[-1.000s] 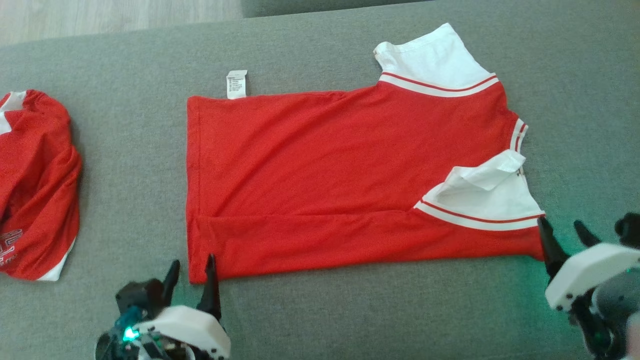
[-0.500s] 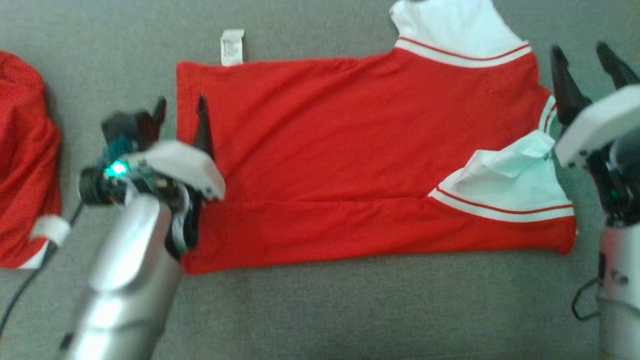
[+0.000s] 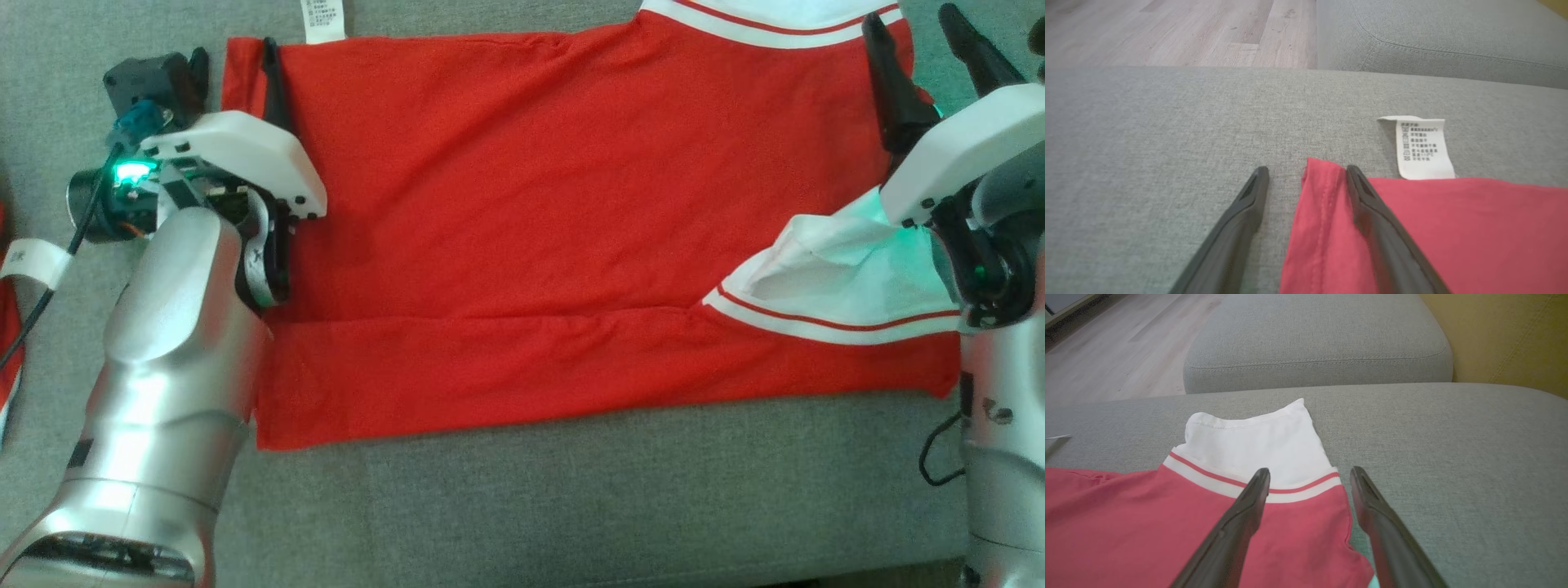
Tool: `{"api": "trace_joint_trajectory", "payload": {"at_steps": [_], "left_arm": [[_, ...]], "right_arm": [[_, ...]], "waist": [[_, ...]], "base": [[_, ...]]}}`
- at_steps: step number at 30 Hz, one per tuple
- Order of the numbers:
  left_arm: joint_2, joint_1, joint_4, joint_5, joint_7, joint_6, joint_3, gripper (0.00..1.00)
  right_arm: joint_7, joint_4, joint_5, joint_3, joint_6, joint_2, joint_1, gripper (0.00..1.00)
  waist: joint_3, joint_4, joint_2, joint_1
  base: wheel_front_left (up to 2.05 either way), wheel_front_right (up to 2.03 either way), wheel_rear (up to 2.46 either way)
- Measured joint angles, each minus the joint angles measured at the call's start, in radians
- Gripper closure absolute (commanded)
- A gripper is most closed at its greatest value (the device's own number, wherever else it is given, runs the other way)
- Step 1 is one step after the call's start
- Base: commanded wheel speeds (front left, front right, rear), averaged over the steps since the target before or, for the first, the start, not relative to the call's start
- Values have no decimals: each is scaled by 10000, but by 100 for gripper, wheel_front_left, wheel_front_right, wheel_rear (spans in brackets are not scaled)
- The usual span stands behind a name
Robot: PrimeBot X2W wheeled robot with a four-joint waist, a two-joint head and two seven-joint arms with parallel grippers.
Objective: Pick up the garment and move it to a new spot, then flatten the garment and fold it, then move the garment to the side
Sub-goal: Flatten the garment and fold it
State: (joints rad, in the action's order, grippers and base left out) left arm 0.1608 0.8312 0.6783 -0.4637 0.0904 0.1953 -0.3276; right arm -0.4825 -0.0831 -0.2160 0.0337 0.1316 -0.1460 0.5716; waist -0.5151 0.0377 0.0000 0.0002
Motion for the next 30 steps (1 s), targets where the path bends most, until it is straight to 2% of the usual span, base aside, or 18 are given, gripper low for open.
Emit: {"api": "trace_joint_trajectory", "payload": {"at_steps": [2, 3, 4, 5, 13, 17, 22, 30], "left_arm": [[-140, 147, 295, -132, -31, -8, 58, 0], [-163, 190, 353, -176, -35, -23, 59, 14], [-196, 247, 418, -244, -33, -36, 63, 67], [-226, 297, 497, -297, -25, -113, 65, 100], [-491, 430, 652, -445, -297, -385, 54, 100], [-671, 493, 594, -483, -579, -558, -25, 100], [-930, 670, 514, -554, -849, -825, -314, 100], [-1206, 801, 247, -562, -1231, -1074, -729, 100]], "right_arm": [[23, 10, -44, 40, 0, -2, -2, 0], [36, 21, -44, 67, 0, -6, -10, 0], [42, 46, -44, 86, 0, -8, -20, 0], [42, 67, -44, 102, 0, -8, -25, 0], [-332, -125, -351, 46, 0, -219, 297, 0], [-807, -1281, -652, 73, 0, -594, 1639, 0], [-909, -2909, -794, 324, 0, -1034, 3266, 0], [-895, -5079, -627, 35, 0, -1337, 4255, 0]], "waist": [[-47, -4, 0, -3], [-60, -15, 0, -3], [-70, -27, 0, -3], [-78, -42, 0, -3], [-164, -280, 0, -3], [-317, -536, 0, -1], [-554, -1001, 0, -1], [-917, -1624, 0, -1]], "base": [[0, 0, 0], [0, 0, 0], [0, 0, 0], [0, 0, 0], [0, 0, 0], [0, 0, 0], [0, 0, 0], [0, 0, 0]]}}
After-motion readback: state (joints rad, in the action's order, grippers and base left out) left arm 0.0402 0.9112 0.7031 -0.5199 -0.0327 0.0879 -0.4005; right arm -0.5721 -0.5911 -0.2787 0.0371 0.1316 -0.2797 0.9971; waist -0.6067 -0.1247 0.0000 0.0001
